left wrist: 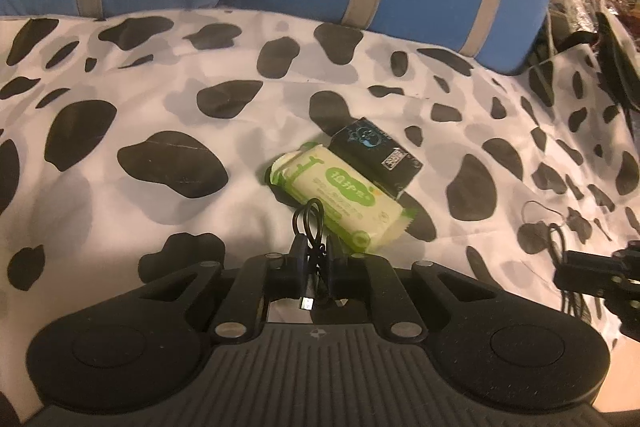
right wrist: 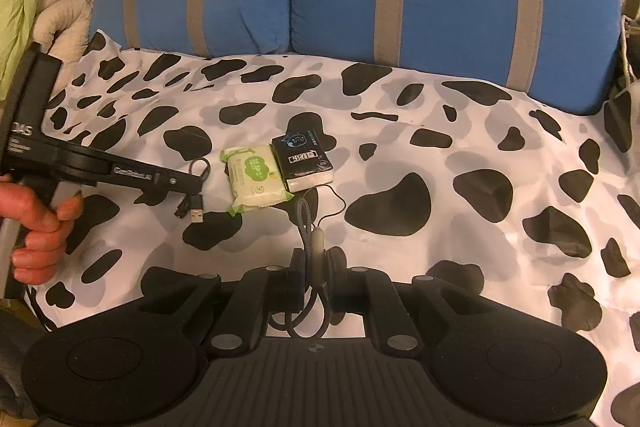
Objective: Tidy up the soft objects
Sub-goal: 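Grasp the black USB cable beside the wipes pack with left tool, then carry the lanyard and USB cable to the cardboard box with both tools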
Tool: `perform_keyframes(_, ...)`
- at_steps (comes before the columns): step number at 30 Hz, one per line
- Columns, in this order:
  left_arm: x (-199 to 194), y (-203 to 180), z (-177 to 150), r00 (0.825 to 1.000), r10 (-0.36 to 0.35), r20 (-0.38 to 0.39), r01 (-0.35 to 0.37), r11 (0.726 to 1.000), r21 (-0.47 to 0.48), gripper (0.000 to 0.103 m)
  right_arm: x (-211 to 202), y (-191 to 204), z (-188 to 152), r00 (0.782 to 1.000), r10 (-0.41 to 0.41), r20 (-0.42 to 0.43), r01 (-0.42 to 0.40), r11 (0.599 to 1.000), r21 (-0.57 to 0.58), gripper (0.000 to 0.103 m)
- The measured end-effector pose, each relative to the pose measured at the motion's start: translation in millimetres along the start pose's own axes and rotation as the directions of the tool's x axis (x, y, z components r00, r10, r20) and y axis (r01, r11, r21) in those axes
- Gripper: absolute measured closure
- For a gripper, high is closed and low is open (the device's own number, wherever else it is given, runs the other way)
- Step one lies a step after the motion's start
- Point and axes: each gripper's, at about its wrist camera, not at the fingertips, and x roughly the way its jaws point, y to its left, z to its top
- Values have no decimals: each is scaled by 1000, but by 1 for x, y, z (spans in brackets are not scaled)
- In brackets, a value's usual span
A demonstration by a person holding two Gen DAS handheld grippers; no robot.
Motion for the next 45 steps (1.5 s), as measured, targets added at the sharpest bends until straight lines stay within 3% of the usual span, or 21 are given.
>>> perform_keyframes(21, -70, -25, -41, 999, -25, 43, 25, 1000, -2, 93, -35, 22, -36, 1000, -9, -9, 9, 999, 50, 91)
perform_keyframes(31, -88, -35, -69, 1000, 10, 9, -10, 1000, 13, 93, -56, 37, -53, 1000, -4, -1, 4, 998, 63, 91)
perform_keyframes(45, -113, -55, -106, 1000, -4, -17, 4, 999, 49, 93, -86, 53, -80, 1000, 2, -3, -1, 996, 87, 91)
